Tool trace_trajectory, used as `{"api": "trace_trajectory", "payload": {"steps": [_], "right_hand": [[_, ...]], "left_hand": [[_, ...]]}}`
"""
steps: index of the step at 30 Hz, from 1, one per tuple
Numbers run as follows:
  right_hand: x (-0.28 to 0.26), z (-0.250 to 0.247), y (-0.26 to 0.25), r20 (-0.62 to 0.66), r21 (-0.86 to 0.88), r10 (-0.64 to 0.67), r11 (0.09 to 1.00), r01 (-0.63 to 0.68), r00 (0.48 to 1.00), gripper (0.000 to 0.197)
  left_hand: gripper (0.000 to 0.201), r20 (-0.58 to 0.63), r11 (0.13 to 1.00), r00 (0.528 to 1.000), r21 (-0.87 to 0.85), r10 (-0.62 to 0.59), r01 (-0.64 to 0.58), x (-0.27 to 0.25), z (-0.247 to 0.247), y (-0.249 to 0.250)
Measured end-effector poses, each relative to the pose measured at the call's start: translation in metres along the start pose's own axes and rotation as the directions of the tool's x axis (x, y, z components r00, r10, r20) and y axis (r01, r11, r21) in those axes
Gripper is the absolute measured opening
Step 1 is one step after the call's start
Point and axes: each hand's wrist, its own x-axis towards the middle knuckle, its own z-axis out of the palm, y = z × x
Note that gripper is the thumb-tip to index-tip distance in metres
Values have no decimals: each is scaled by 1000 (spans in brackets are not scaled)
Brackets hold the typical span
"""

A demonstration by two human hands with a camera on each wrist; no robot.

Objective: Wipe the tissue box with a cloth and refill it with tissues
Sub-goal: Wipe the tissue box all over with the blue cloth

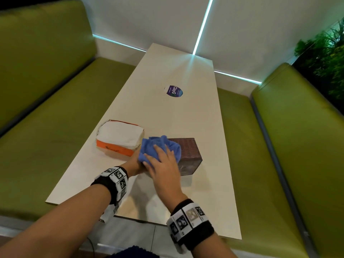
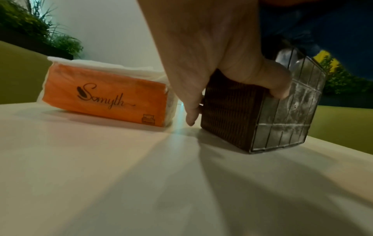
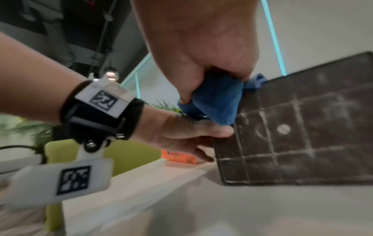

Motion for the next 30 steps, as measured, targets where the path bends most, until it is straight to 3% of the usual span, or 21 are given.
{"api": "trace_trajectory", "payload": {"steps": [1,2,3,5,8,10,11,12,14,15,16,17,18,19,21,23,24,26,28,30], "right_hand": [[0,-1,6,5,10,-17,1000,17,1000,38],[-1,-5,14,-2,21,-16,1000,16,1000,37],[-3,-8,26,-3,40,7,999,-7,1000,36],[-3,-24,53,-14,107,116,988,-113,993,33],[4,-41,84,-13,143,287,949,-282,958,29],[7,-37,74,-13,91,333,939,-331,943,31],[7,-32,58,-14,63,299,952,-298,954,33],[6,-23,39,-7,38,219,975,-218,976,36],[1,-5,13,26,5,24,1000,-25,999,40],[2,-4,13,42,7,-30,1000,30,999,40],[6,-6,22,31,12,-34,999,33,999,40],[9,-11,37,-1,30,9,1000,-9,1000,41],[11,-19,54,-24,63,89,994,-88,996,41],[13,-29,71,-39,119,196,975,-190,980,40],[15,-40,95,-54,206,387,906,-369,920,39],[18,-38,91,-59,162,497,860,-483,866,40],[17,-33,80,-61,95,489,871,-482,870,38],[15,-18,45,-35,-13,369,929,-370,929,40],[8,-4,19,-1,-5,189,982,-189,982,46],[6,-9,19,-7,23,64,998,-63,998,43]], "left_hand": [[50,55,985,998,175,-6,-4,4,-3,-13],[52,37,987,992,111,-120,116,0,-3,-9],[61,15,992,992,17,-129,128,-3,-4,-12],[90,40,999,998,-28,-43,44,-3,-2,-8],[100,39,1000,999,4,-2,1,0,-2,-6],[100,11,999,1000,39,-10,10,3,2,-8],[92,13,999,1000,42,-26,25,5,1,-10],[71,-44,990,999,140,25,-19,7,5,-3],[5,-90,994,993,85,81,-73,-1,6,6],[12,-140,999,990,17,30,-28,-1,6,4],[15,-116,995,992,87,58,-48,-3,2,1],[43,-119,986,988,144,102,-84,1,2,-7],[76,-84,997,995,69,49,-43,0,3,-9],[94,-18,1000,1000,-20,14,-14,0,2,-14],[103,-8,999,999,17,39,-39,-4,0,-10],[103,-23,998,998,7,65,-65,-4,1,-8],[102,-26,998,998,21,65,-64,-3,3,-5],[93,-70,996,995,57,74,-70,-3,4,-7],[76,-84,994,994,91,64,-56,-6,4,-7],[75,-91,996,994,78,52,-45,-9,3,-7]]}}
